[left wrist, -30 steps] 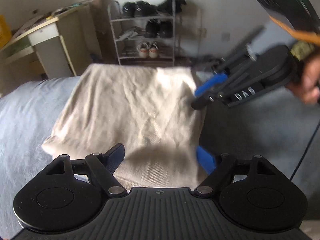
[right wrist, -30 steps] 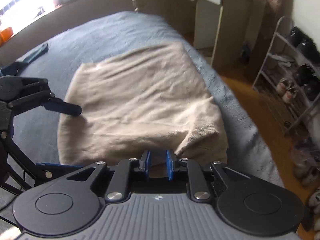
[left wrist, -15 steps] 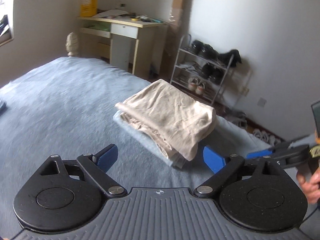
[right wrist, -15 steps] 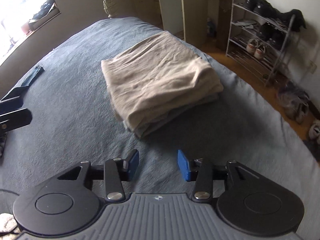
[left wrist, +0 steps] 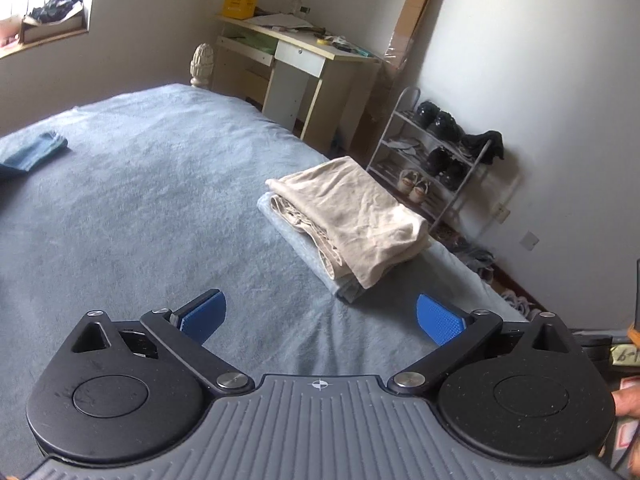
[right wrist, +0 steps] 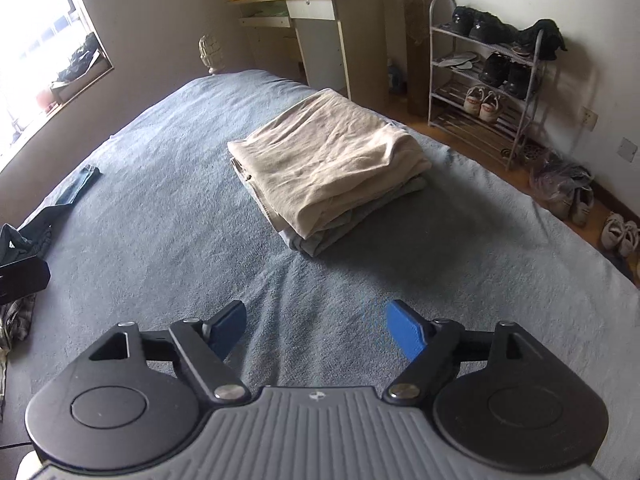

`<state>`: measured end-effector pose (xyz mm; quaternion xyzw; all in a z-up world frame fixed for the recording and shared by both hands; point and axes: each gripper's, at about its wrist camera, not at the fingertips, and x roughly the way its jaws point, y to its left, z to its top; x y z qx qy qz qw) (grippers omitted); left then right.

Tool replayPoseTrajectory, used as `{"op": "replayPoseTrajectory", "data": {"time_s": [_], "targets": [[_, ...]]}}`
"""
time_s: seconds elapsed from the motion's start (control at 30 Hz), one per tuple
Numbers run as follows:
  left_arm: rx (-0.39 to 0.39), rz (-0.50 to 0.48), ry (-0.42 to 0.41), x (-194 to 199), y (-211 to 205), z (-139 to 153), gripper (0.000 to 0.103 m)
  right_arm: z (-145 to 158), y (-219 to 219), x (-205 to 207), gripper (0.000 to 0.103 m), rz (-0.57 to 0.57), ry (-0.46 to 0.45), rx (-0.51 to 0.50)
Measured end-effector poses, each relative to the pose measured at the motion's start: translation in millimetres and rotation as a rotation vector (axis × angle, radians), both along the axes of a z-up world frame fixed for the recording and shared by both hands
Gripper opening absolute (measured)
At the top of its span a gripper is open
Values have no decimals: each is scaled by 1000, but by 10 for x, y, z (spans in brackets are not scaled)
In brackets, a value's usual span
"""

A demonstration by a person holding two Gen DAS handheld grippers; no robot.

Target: Fold clothes

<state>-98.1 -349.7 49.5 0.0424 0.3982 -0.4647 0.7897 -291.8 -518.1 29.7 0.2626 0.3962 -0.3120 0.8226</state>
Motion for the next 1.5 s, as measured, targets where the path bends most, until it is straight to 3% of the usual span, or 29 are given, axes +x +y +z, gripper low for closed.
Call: {"op": "replayPoseTrajectory", "data": {"time_s": [0.17,0.47,0.67,0.83,1.13,1.27,1.5], "targets": [[50,29,27,-63,-57,-53,103,-9,116,-109,93,-29,31,-9],[154,-31,-55,-243,-223,-30,103,-22,280,-209,98,-84,57,-50],[99,-64,-74,-430,-272,223,103,200,350,-260,99,-85,77,-84],[180,19,-28,-525,-272,145,103,374,391,-284,102,-91,93,-124],[208,78,-1,-754,-149,-35,103,294,516,-329,103,-92,187,-204],[228,79,-62,-941,-147,-60,102,274,523,-427,103,-113,209,-226],[245,53,-89,-1083,-212,-60,103,227,474,-606,103,-194,207,-210]]}}
